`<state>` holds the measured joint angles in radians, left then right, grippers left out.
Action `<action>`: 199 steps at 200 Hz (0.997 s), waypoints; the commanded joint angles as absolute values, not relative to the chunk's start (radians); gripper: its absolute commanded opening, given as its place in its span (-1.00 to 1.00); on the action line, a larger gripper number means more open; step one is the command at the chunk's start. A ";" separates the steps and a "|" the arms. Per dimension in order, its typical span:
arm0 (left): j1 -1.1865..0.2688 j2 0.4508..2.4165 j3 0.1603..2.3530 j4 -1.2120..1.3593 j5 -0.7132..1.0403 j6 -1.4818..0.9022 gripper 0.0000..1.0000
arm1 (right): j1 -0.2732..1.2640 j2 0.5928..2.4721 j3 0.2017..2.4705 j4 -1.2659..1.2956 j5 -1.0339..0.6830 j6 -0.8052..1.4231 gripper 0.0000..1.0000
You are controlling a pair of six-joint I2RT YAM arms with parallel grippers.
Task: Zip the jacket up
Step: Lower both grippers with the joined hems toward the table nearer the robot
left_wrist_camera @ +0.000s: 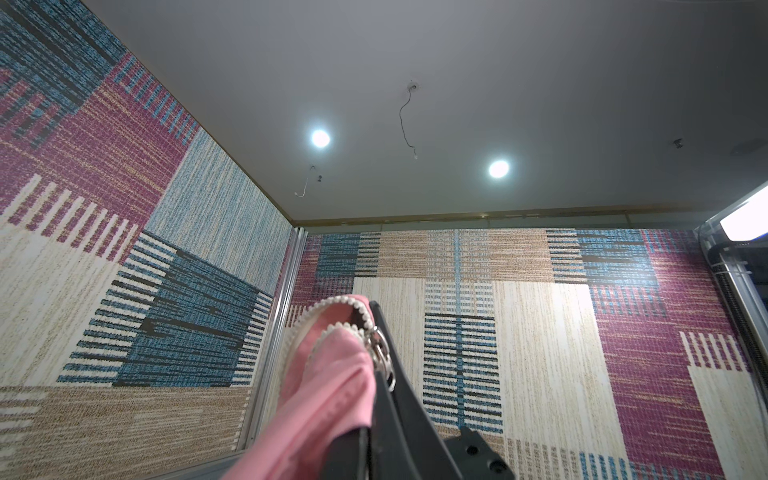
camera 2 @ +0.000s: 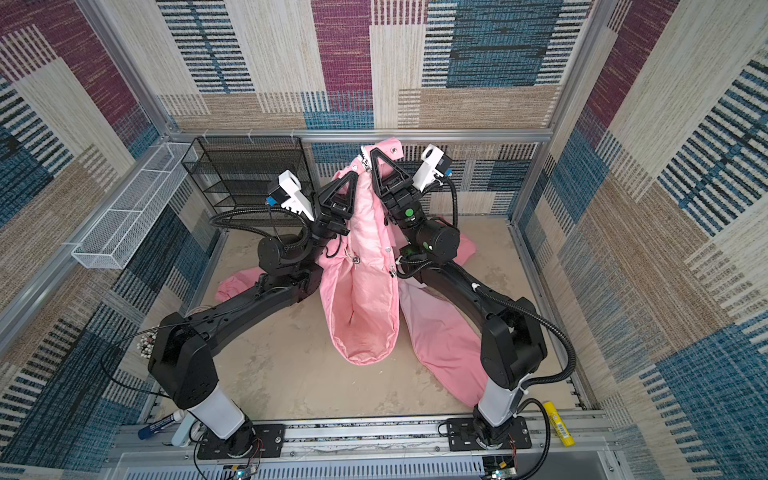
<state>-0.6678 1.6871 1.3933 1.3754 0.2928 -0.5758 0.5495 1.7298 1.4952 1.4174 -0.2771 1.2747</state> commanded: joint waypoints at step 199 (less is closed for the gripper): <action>-0.615 1.662 0.921 1.407 0.356 -0.627 -1.00 | 0.518 1.664 0.971 1.812 -0.127 1.220 -1.00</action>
